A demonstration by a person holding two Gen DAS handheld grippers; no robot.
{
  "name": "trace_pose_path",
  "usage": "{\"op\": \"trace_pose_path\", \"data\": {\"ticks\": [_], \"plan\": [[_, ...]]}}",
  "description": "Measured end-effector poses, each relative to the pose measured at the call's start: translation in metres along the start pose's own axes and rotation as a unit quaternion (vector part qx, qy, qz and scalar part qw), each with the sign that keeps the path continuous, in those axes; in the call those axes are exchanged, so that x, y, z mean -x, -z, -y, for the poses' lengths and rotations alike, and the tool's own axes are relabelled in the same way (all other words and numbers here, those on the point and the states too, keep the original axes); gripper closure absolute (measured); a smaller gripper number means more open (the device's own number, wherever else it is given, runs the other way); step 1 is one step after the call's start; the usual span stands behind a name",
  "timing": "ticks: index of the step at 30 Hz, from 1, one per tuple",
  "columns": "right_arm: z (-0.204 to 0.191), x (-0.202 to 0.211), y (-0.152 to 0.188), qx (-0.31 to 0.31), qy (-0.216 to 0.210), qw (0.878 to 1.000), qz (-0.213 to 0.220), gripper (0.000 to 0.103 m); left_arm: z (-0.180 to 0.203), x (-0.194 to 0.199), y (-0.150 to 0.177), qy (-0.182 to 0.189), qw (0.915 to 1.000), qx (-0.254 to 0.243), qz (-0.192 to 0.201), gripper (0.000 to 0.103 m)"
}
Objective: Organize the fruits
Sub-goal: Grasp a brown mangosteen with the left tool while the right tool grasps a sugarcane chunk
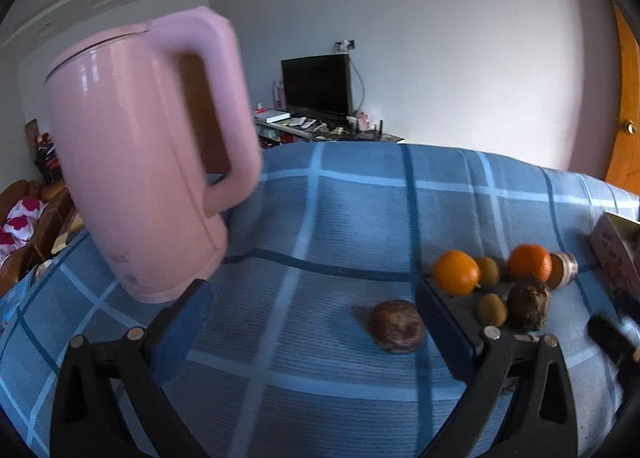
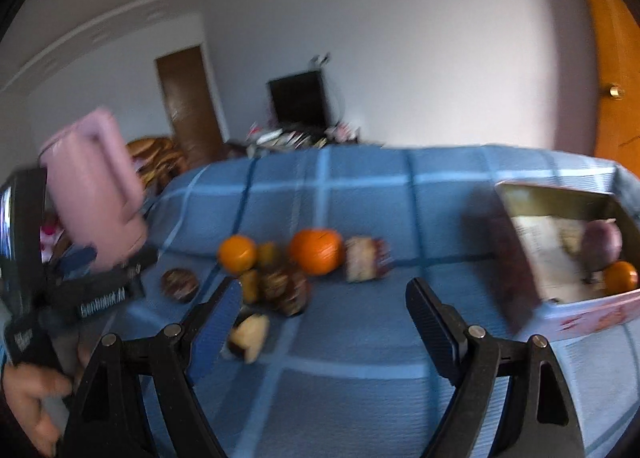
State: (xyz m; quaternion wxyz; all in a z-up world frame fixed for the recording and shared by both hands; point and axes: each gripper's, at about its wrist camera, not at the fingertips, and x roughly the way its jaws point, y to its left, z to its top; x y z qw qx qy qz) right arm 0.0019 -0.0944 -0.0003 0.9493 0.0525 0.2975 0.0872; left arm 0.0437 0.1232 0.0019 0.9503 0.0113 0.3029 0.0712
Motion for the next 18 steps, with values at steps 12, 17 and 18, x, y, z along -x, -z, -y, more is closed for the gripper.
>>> {"op": "trace_pose_path", "data": {"ticks": [12,17,18], "plan": [[-0.054,-0.068,0.010,0.027,-0.036,0.989,-0.144,0.042,-0.029,-0.010,-0.003,-0.031,0.9988,0.034,-0.014,0.000],[-0.051,-0.068,0.009,0.021,-0.036,0.989,-0.144,0.051,-0.012,-0.011,-0.003,0.003,0.9999,0.011,-0.012,0.000],[-0.050,-0.067,0.009,0.022,-0.037,0.989,-0.144,0.052,-0.009,-0.013,-0.003,0.015,0.9997,0.006,-0.017,0.000]]}}
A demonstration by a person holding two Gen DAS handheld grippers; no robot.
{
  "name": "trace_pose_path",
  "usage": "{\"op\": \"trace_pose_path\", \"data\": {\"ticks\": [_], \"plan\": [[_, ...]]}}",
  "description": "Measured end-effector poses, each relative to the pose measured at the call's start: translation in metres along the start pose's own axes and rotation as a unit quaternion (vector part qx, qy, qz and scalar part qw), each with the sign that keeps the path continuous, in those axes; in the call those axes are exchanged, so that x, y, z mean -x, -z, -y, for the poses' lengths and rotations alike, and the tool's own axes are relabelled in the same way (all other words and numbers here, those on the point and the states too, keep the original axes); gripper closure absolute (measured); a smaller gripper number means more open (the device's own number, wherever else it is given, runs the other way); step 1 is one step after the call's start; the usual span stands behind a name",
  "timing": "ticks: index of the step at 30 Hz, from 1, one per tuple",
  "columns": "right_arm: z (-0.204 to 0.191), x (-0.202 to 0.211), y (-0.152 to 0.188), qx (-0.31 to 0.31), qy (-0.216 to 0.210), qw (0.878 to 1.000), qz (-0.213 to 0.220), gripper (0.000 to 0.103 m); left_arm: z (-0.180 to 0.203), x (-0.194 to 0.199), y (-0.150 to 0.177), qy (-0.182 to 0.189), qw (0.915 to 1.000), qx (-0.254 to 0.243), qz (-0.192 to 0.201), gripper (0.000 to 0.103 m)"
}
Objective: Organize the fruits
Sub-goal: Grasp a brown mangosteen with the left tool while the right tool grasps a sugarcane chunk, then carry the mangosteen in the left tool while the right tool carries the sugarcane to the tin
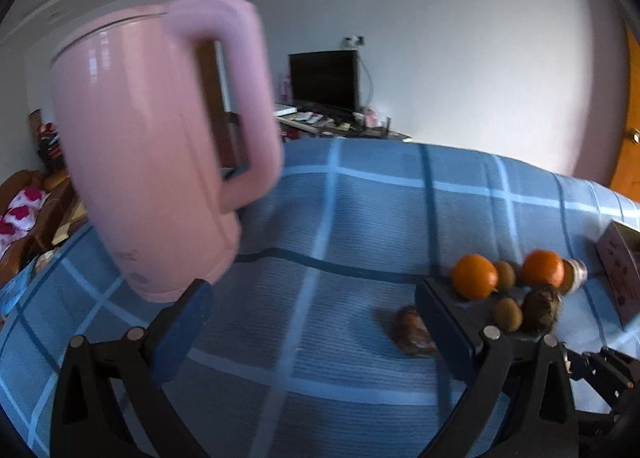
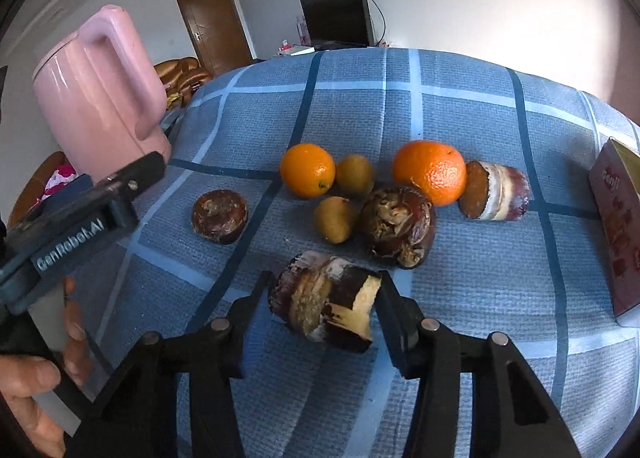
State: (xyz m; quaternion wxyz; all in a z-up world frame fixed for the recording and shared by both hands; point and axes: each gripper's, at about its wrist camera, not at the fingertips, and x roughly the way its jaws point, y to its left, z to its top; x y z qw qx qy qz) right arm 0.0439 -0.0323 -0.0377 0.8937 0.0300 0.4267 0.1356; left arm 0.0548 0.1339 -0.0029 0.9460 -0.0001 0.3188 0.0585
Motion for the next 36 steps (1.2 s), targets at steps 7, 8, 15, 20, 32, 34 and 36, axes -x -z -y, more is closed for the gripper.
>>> {"op": "trace_pose_path", "data": {"ticks": [7,8,15,20,32,34,36], "plan": [[0.031,0.040,0.011,0.004,0.026,0.998,0.065,0.052,0.030,-0.009,0.007,0.039,0.9970,-0.062,-0.026,0.001],[0.036,0.046,0.012,0.007,0.038,0.996,0.079,0.052,0.034,-0.010,0.008,0.041,0.9963,-0.069,-0.031,0.001],[0.064,0.062,0.009,-0.008,0.059,0.991,0.117,0.052,0.050,-0.043,0.006,0.066,0.9896,-0.074,-0.104,0.032],[0.067,0.062,0.009,-0.013,0.052,0.992,0.114,0.052,0.049,-0.052,0.006,0.081,0.9866,-0.061,-0.128,0.049],[0.064,0.092,0.017,0.018,0.091,0.977,0.192,0.052,0.018,-0.008,0.001,0.086,0.9956,0.037,0.002,0.062],[0.062,0.098,0.018,0.027,0.104,0.971,0.212,0.052,0.019,0.006,0.001,0.083,0.9945,0.052,0.039,0.062],[0.059,0.101,0.019,0.039,0.117,0.966,0.226,0.052,0.025,0.014,0.003,0.073,0.9942,0.051,0.060,0.062]]}}
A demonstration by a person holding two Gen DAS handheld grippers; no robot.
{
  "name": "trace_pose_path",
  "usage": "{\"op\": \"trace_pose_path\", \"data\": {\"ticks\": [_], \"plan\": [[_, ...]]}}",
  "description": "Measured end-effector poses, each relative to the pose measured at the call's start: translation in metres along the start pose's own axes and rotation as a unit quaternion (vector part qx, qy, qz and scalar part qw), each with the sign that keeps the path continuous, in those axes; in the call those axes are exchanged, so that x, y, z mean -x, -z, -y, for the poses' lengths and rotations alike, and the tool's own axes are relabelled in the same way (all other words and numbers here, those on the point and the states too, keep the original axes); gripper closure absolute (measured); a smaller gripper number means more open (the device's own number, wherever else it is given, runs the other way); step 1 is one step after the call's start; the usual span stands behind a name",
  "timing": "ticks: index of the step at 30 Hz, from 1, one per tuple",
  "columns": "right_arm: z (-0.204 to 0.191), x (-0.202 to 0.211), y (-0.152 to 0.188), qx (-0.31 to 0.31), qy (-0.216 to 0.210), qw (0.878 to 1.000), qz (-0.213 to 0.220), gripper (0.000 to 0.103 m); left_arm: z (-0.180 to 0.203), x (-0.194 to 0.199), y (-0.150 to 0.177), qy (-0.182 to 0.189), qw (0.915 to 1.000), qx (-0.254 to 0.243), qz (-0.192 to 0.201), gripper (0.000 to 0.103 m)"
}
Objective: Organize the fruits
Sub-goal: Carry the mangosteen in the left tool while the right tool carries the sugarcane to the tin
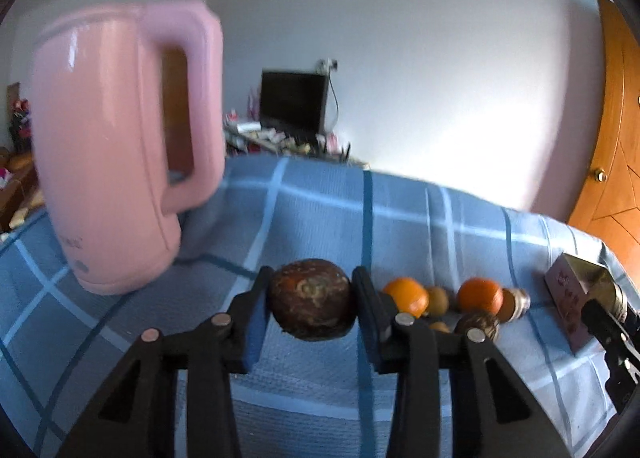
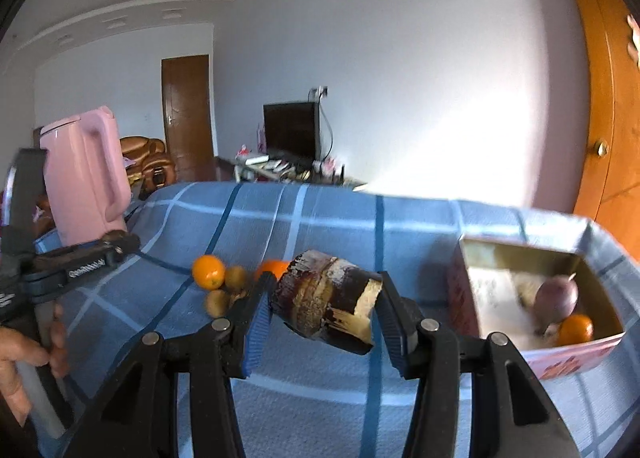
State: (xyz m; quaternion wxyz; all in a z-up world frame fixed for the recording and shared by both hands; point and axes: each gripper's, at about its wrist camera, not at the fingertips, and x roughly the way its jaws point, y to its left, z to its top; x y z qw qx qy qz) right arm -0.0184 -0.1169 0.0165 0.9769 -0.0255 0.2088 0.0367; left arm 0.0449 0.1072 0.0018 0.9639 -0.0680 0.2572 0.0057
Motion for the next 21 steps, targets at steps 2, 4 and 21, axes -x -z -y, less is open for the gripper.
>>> {"op": "trace_pose_path", "data": {"ticks": [2,4,21], "plan": [[-0.001,0.002,0.000,0.008,0.006,1.000,0.008,0.052,0.009,0.008,0.003,-0.012,0.9996,-0.013,0.020,0.062],[0.000,0.003,-0.001,0.012,0.012,1.000,0.009,0.052,0.013,0.021,0.006,-0.026,0.9986,-0.024,0.039,0.062],[0.028,0.013,0.001,0.042,0.039,0.998,0.026,0.052,0.067,0.048,0.025,-0.035,0.9955,-0.059,0.066,0.062]]}}
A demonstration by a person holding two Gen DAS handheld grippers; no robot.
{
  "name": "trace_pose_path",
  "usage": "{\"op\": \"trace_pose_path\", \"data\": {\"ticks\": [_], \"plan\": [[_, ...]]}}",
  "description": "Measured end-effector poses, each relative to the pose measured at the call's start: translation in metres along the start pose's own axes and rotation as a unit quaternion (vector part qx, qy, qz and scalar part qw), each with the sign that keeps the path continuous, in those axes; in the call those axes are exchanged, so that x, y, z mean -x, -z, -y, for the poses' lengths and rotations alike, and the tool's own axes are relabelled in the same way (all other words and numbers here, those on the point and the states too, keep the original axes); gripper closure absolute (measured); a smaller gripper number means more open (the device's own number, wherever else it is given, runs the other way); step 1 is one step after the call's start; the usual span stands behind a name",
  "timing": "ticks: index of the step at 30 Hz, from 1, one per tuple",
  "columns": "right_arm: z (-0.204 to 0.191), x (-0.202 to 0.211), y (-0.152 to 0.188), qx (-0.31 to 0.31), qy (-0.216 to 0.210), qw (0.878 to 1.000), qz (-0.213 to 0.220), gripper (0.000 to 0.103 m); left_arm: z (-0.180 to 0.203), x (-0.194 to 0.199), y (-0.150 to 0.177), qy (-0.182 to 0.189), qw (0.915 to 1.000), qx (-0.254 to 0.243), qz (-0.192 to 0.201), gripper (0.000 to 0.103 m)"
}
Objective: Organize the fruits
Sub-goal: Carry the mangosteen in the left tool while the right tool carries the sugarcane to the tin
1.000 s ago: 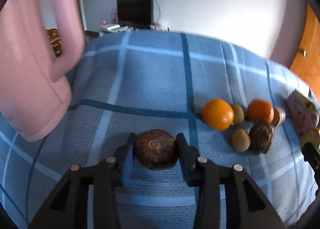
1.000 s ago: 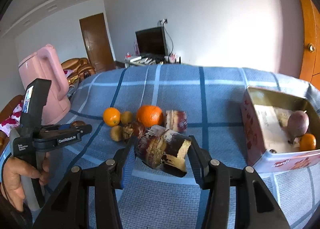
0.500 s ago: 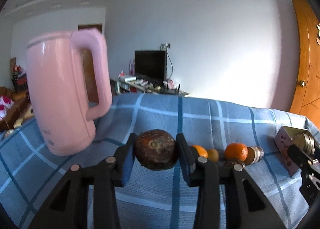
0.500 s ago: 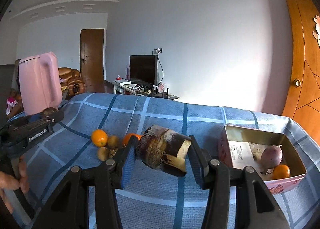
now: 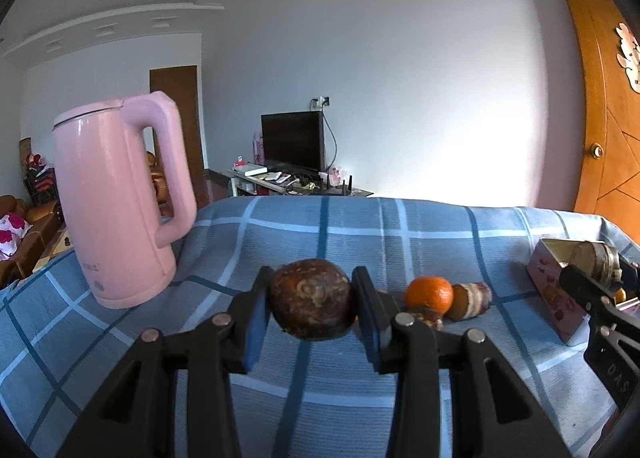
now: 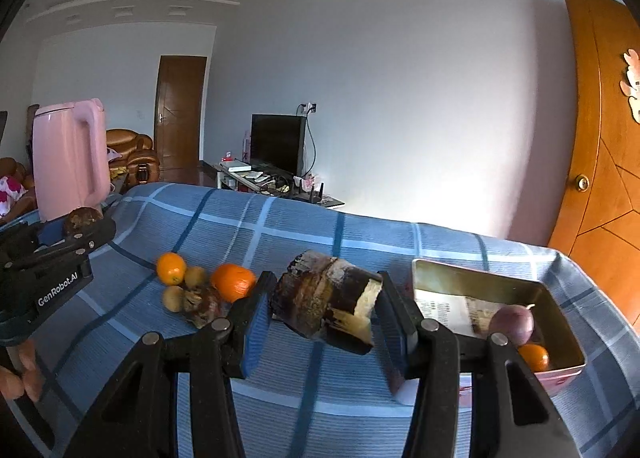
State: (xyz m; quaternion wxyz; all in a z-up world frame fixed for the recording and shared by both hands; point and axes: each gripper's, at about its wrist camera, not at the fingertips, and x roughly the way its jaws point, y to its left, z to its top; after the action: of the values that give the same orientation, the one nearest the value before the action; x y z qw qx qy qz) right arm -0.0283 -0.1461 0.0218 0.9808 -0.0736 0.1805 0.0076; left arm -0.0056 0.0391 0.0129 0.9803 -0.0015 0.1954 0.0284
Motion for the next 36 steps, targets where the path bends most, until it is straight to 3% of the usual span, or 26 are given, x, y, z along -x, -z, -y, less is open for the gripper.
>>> {"op": "trace_pose_path", "data": {"ticks": [15,36], "plan": [[0.049,0.006,0.005,0.005,0.043,0.999,0.003,0.052,0.061,0.007,0.001,0.032,0.9994,-0.012,-0.002,0.062],[0.128,0.003,0.013,-0.015,0.097,0.995,-0.005,0.052,0.153,0.014,-0.003,0.110,0.9934,-0.033,0.005,0.062]]}}
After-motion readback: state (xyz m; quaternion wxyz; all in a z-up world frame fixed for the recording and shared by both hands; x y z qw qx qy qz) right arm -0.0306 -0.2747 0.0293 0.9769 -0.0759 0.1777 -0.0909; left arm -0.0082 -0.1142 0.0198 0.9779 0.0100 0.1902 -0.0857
